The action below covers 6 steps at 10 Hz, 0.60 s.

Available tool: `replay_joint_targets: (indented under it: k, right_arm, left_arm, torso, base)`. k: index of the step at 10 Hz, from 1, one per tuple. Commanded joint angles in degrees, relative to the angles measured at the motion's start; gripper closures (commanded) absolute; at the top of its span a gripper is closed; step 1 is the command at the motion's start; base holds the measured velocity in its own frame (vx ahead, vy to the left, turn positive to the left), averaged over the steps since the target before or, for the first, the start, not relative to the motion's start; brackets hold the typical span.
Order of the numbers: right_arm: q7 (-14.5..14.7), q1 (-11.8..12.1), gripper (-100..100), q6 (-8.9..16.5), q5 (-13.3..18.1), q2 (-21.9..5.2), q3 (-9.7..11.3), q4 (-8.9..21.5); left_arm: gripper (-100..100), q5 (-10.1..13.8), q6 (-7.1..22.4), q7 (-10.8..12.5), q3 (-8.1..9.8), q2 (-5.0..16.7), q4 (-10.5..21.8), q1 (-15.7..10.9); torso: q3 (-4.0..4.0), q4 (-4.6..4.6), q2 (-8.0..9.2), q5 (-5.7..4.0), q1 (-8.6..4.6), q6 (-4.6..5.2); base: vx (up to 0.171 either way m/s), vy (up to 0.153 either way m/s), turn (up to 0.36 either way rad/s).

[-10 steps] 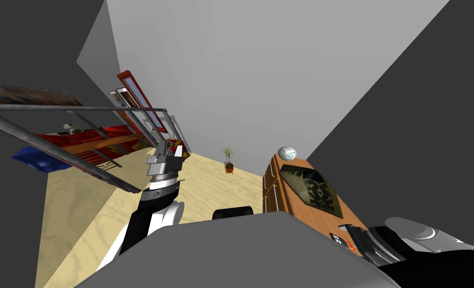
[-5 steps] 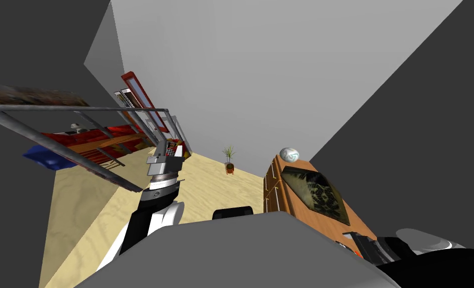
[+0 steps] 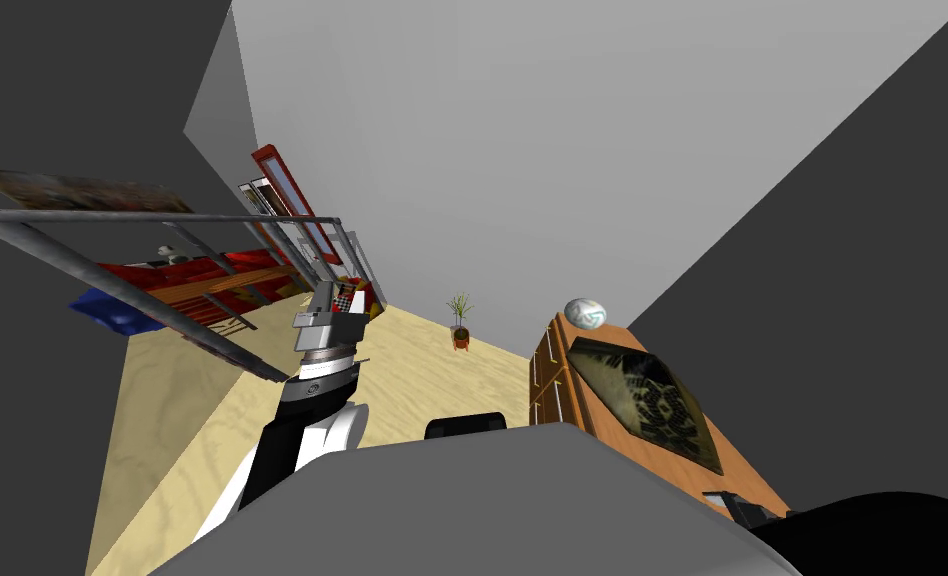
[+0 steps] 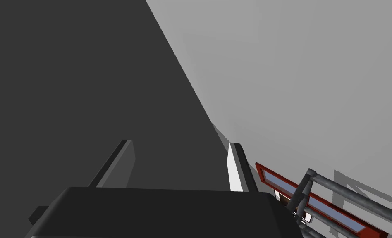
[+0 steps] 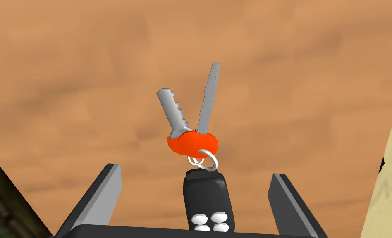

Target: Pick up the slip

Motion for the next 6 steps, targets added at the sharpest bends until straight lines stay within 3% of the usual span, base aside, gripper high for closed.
replay_joint_targets:
  k: [1,2,3,6]
  right_arm:
    - [2.6,1.0,-100,0.7,-2.9,0.6,1.1,0.7]
    - [1.6,0.2,-100,0.1,-1.6,0.8,0.7,1.3]
    - [2.0,0.2,100,0.1,-1.8,0.8,0.8,1.4]
    - [2.0,0.2,100,0.0,-1.8,0.8,0.8,1.4]
  left_arm:
    - [0,0.0,0.0,0.0,0.00,0.0,0.0,0.0]
    - [0,0.0,0.0,0.0,0.00,0.0,0.0,0.0]
    - [0,0.0,0.0,0.0,0.00,0.0,0.0,0.0]
    - [0,0.0,0.0,0.0,0.00,0.0,0.0,0.0]
  torso:
    - [0.00,0.00,0.00,0.00,0.00,0.00]
    - [0.00,0.00,-0.01,0.00,0.00,0.00]
    - [0.03,0.02,0.06,0.00,0.02,-0.01]
    - [0.08,0.03,0.14,-0.06,-0.06,0.02]
  base:
    - [0.048,-0.009,0.052]
    - [0.021,-0.004,0.006]
    - [0.000,0.000,0.000]
    - [0.000,0.000,0.000]
